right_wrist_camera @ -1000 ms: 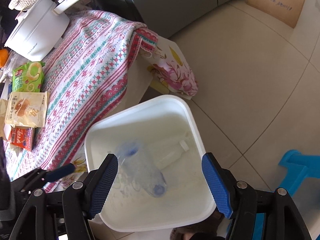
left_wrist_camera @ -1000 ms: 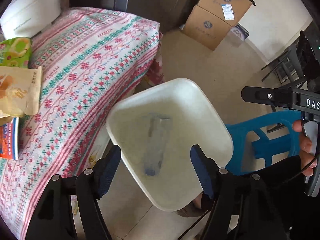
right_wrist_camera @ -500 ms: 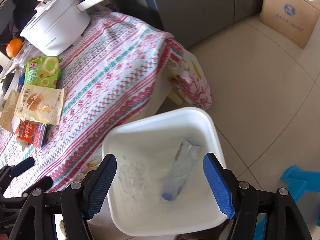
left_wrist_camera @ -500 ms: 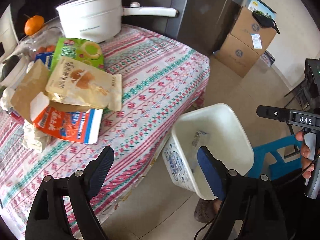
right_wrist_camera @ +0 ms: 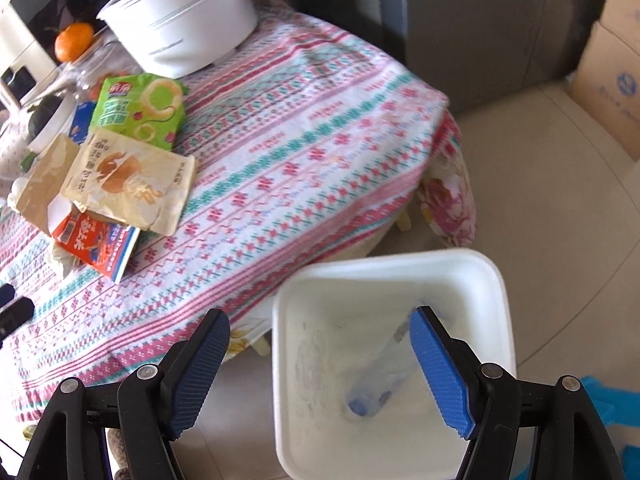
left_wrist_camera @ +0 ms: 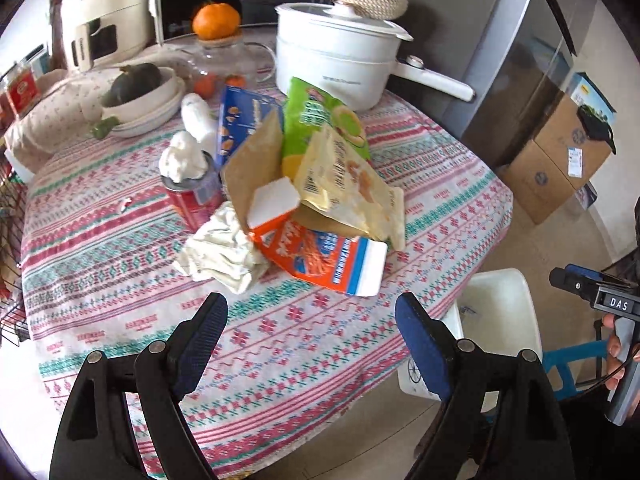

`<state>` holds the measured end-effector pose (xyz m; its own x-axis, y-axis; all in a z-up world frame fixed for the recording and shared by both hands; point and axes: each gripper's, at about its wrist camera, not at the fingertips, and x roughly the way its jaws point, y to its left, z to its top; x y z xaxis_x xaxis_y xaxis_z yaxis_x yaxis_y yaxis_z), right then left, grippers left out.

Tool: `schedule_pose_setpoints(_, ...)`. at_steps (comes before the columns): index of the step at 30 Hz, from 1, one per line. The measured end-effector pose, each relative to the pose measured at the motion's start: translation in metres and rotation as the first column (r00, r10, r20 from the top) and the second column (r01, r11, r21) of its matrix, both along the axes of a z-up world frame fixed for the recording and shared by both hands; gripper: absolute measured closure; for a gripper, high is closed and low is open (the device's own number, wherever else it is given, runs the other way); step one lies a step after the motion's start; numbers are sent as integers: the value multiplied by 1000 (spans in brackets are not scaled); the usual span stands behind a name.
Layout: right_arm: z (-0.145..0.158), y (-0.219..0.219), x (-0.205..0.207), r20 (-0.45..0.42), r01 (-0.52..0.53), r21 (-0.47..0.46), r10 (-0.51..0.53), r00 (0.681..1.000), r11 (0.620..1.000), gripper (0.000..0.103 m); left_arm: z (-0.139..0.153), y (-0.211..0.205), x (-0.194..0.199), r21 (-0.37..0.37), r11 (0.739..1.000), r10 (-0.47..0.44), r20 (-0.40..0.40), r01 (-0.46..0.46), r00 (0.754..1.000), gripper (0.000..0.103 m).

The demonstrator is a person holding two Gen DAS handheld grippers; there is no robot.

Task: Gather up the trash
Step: 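Move the left tool back to the table toward the crumpled paper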

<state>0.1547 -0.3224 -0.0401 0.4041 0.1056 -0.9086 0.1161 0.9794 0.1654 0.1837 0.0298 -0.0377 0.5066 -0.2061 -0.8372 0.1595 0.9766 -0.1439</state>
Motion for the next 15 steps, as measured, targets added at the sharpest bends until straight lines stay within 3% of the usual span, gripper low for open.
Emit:
schedule_pose_setpoints(7,11,49,31,-4,-92,1,92,996,996,23,2,56,26,-14,994,107,31,-107,994,15)
schedule_pose_setpoints(11,24,73,53,15,-124,9,124,992,992,21,0,76,40,-67,987,150,85,-145,985,16)
schedule_pose_setpoints(15,27,94,73,57,-137,19,136,989,990,19,-3,80,58,-103,981,177,131,-165,975,27)
